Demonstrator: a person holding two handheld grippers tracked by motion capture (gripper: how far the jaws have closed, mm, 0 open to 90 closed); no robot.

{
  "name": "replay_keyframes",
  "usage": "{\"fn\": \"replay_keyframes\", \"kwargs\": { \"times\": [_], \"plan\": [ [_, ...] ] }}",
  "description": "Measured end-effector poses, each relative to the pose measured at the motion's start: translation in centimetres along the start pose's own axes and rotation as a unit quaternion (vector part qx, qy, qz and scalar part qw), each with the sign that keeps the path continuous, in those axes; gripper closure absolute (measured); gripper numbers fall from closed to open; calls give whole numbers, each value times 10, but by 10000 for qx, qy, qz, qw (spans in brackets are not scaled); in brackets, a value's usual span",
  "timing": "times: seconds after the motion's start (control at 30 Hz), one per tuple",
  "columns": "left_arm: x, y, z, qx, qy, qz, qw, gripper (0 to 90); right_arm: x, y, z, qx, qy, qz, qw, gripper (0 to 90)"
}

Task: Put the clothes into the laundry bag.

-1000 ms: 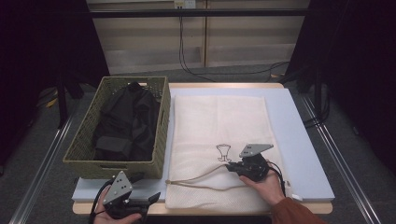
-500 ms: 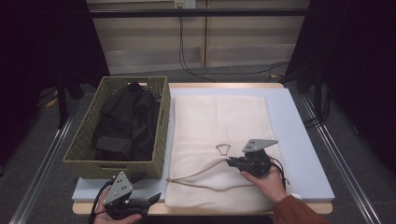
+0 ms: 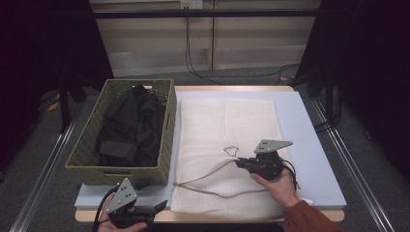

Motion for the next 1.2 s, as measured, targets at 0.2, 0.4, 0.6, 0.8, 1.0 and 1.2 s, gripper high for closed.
{"fn": "replay_keyframes", "kwargs": {
  "times": [0.2,0.4,0.6,0.8,1.0,1.2],
  "plan": [
    [-1,-2,-1,-11,-57,125,9999,163,-8,-5,0,54,15,178,9998,880],
    [-2,-1,0,22,-27,123,9999,163,-18,-9,4,27,88,317,9995,879],
    [-2,1,1,27,-66,112,9999,163,-31,-12,5,71,54,440,9990,879],
    [-1,1,1,-38,-9,26,10000,163,-44,-15,7,134,44,649,9978,879],
    [-1,1,1,-55,-16,36,10000,163,-55,-17,11,234,24,729,9971,879],
    [-3,1,2,20,-2,131,9999,163,-65,-20,14,194,90,808,9965,879]
  ]
}}
Point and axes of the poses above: each handheld gripper's, and its own axes: y roughly forward along the jaws, x roughly out of its underside, z roughly to its right, the point moved 7 cm from there along y, roughly forward along the jaws, and after that the axes turned 14 degrees about x, right-handed, at the moved point
